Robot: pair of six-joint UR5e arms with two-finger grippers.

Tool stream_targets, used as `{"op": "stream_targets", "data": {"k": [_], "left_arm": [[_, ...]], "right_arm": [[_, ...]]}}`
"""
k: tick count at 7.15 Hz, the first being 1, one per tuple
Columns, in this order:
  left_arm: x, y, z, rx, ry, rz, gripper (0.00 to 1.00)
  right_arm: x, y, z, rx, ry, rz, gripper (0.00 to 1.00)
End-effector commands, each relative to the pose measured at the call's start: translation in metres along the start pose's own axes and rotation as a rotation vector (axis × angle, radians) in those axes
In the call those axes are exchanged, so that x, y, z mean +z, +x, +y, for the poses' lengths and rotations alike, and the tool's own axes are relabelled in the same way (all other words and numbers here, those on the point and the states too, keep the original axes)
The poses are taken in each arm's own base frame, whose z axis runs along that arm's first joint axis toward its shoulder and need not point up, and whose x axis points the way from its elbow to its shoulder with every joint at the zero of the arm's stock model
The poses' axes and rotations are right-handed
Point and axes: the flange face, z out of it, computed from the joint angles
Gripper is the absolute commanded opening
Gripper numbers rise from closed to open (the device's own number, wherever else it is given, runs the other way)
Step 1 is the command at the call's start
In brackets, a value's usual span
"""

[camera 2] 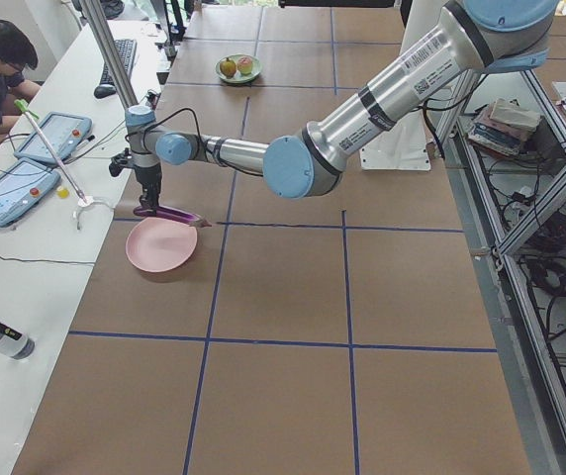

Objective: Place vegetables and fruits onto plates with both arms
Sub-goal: 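Carry the eggplant to the pink plate and open the left gripper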

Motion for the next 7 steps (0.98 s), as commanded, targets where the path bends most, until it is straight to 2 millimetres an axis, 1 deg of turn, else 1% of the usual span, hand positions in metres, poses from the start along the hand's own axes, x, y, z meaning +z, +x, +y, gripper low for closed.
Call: {"op": "stream_targets", "data": {"k": [1, 2, 3, 4, 5, 6, 7], "left_arm": [[0.021, 0.018, 0.01, 0.037, 0.04, 0.0, 0.99], [0.019, 0.02, 0.01, 0.05, 0.045, 0.001, 1.0], [0.011, 0.015, 0.005, 0.067, 0.046, 0.01, 1.0], [0.006, 0.016, 0.005, 0.064, 0.022, 0.051, 1.0], [-0.012, 0.026, 0.007, 0.062, 0.016, 0.102, 1.0], [-0.046, 0.043, 0.012, 0.052, 0.008, 0.112, 1.0], [-0.089, 0.063, 0.041, 0.005, 0.006, 0.13, 1.0]], "right_arm": [[0.0, -0.001, 0.0, 0.0, -0.001, -0.002, 1.0], [0.0, -0.001, -0.001, 0.0, 0.0, 0.0, 1.0], [-0.001, -0.001, -0.001, -0.001, 0.001, -0.001, 1.0], [0.0, 0.0, 0.0, 0.001, -0.002, 0.0, 1.0], [0.0, -0.001, 0.0, 0.0, 0.0, 0.0, 1.0], [0.0, -0.001, 0.0, 0.0, 0.0, 0.0, 1.0], [0.0, -0.001, 0.0, -0.001, 0.0, -0.002, 1.0]]}}
